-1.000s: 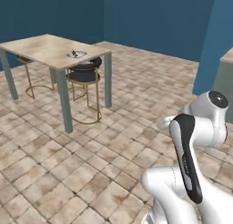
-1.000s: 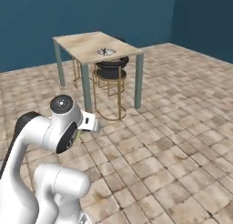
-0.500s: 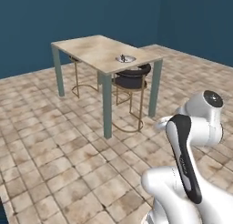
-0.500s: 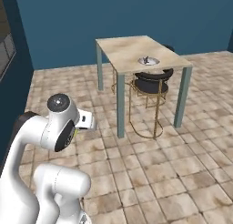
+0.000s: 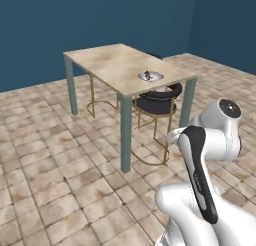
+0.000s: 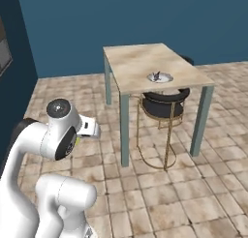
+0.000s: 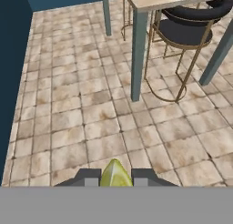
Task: Take the lemon wedge from the fridge and place it on the plate with fish on the dining counter.
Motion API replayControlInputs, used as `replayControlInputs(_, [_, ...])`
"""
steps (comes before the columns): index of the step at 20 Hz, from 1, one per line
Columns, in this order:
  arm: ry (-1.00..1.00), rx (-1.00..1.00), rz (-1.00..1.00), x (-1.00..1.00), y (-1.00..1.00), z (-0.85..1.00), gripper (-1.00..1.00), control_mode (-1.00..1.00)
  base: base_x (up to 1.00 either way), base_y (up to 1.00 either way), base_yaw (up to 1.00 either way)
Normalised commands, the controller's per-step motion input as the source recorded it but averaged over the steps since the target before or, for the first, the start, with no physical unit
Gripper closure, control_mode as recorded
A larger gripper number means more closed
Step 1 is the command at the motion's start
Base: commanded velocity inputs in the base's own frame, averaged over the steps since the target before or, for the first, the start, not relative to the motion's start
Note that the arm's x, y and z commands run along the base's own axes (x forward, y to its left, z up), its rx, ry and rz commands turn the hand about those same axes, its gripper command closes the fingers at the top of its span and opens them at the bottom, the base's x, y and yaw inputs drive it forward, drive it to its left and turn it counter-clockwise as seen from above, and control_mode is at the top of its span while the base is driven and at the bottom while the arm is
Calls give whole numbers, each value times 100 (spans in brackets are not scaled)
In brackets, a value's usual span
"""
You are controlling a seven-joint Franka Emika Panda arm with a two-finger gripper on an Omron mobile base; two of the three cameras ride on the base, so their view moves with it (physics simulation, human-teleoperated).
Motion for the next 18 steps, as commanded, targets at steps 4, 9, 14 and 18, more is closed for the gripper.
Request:
replayControlInputs(4, [0,0,0,0,0,0,100,100,100,-100,0])
replayControlInputs(9, [0,0,0,0,0,0,100,100,100,-95,2])
replayControlInputs(14, [0,0,0,0,0,0,100,100,100,-58,12])
replayControlInputs(18, [0,0,0,0,0,0,100,100,100,-36,17])
